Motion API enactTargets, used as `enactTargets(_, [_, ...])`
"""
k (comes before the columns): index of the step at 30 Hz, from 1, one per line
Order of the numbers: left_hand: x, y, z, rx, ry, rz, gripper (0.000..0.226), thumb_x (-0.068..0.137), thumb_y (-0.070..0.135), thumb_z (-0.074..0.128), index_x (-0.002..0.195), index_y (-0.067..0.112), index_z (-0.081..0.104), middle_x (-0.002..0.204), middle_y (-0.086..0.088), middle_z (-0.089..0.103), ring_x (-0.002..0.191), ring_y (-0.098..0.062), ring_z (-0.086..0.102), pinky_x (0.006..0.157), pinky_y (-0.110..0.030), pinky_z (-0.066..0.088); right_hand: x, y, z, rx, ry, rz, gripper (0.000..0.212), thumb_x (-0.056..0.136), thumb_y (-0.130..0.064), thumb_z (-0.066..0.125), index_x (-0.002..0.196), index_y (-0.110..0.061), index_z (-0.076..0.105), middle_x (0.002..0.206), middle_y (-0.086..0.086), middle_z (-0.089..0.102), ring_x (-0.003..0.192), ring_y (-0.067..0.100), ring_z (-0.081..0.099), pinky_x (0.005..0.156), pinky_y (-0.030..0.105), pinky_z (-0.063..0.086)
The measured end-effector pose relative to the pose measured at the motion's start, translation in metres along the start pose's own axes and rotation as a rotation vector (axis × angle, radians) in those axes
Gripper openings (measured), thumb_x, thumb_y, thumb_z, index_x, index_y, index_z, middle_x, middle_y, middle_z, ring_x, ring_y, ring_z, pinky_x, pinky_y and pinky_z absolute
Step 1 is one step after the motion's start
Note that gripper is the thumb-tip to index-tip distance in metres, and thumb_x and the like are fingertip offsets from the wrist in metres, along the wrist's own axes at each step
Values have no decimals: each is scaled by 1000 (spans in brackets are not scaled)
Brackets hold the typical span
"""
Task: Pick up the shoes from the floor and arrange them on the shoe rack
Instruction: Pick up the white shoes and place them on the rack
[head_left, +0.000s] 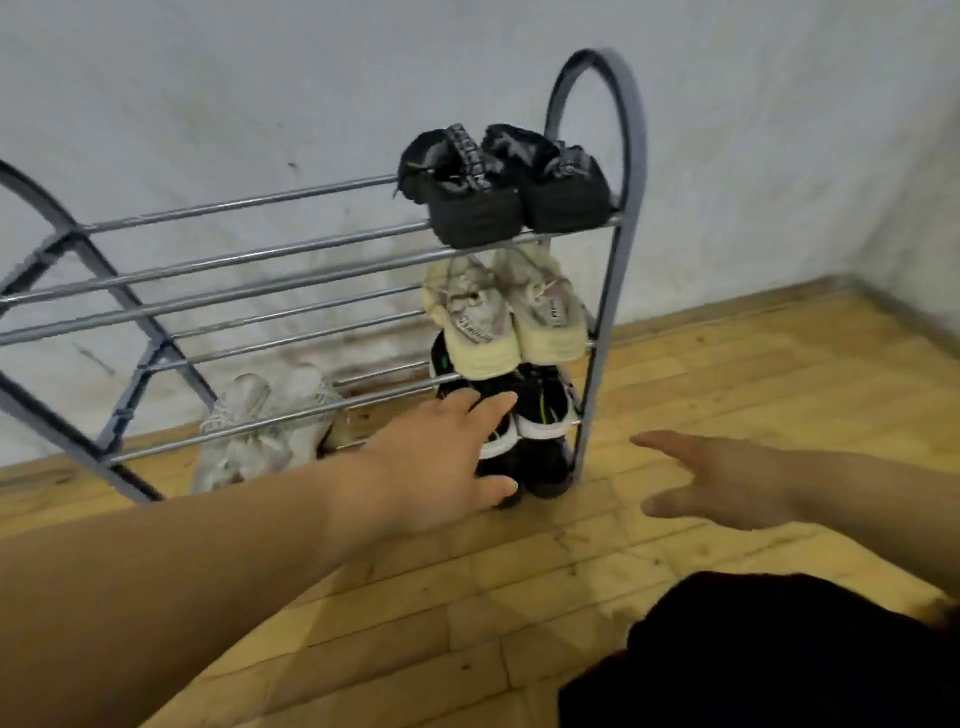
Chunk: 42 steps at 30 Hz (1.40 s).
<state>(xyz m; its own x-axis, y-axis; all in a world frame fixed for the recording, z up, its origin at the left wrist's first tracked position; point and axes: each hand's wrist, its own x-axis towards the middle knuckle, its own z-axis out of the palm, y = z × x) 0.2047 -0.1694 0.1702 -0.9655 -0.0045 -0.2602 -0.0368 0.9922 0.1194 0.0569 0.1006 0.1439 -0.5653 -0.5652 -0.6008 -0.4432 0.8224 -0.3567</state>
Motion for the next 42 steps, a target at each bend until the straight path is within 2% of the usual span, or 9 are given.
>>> enactTargets(6, [107, 133, 17, 70, -128, 248, 90, 93, 74, 45, 162, 37, -1, 172, 2, 6, 157, -31, 14, 119, -56, 30, -30, 155, 52, 179, 170, 326, 99, 86, -62, 69, 162, -34, 11, 167, 1, 23, 144, 25, 40, 110, 35, 42])
enactTargets(11, [142, 211, 40, 128, -206, 420, 90, 94, 73, 43, 161, 39, -6, 172, -1, 2, 157, -29, 11, 121, -54, 26, -40, 249, 123, 395, 257, 552, 106, 81, -63, 74, 162, -27, 15, 139, 9, 54, 101, 19, 68, 81, 32, 58])
enactTargets(15, [138, 225, 67, 157, -279, 465, 94, 92, 76, 44, 160, 41, -9, 173, 2, -1, 157, -26, 10, 121, -53, 27, -33, 268, 204, 392, 83, 433, 105, 76, -73, 70, 159, -39, 16, 154, -1, 40, 135, 25, 49, 102, 37, 49])
enactTargets(21, [149, 231, 75, 53, -291, 422, 96, 90, 76, 48, 160, 43, -7, 172, 4, 3, 157, -24, 11, 122, -51, 26, -18, 256, 262, 220, 142, 438, 86, 86, -36, 59, 149, -59, 7, 144, -5, 37, 127, 25, 43, 99, 39, 47])
enactTargets(25, [150, 218, 76, -73, -294, 343, 97, 89, 72, 55, 161, 45, -4, 171, 8, 6, 156, -22, 14, 123, -48, 26, -17, 252, 238, 378, 217, 444, 86, 82, -44, 55, 154, -54, 9, 151, -3, 45, 134, 25, 46, 103, 39, 48])
enactTargets(30, [139, 191, 49, -197, -259, 192, 99, 87, 72, 59, 158, 52, -7, 172, 6, -5, 158, -24, 6, 125, -46, 21, -37, 188, 145, 472, 509, 152, 87, 78, -57, 67, 156, -45, 29, 142, -21, 53, 124, 6, 55, 100, 32, 49])
enactTargets(34, [101, 158, 0, -213, -34, 95, 89, 90, 69, 58, 159, 52, 4, 167, 0, 8, 127, -16, 45, 104, -31, 40, -65, 122, 58, 368, 679, -167, 76, 82, -35, 78, 149, -43, 43, 131, -26, 57, 116, -6, 54, 91, 11, 42])
enactTargets(36, [67, 130, -28, -210, 100, 29, 84, 89, 69, 57, 158, 52, 13, 157, 3, 22, 110, -9, 46, 94, -29, 41, -78, 85, 24, 311, 712, -280, 77, 82, -33, 78, 150, -40, 44, 129, -27, 58, 114, -4, 56, 89, 15, 45])
enactTargets(42, [-81, 32, -86, -158, 291, -166, 85, 83, 78, 52, 156, 53, 17, 135, 17, 38, 116, -3, 46, 92, -21, 39, -100, -57, -34, 52, 634, -572, 80, 81, -34, 76, 151, -48, 39, 95, -55, 43, 88, -25, 47, 69, 0, 35])
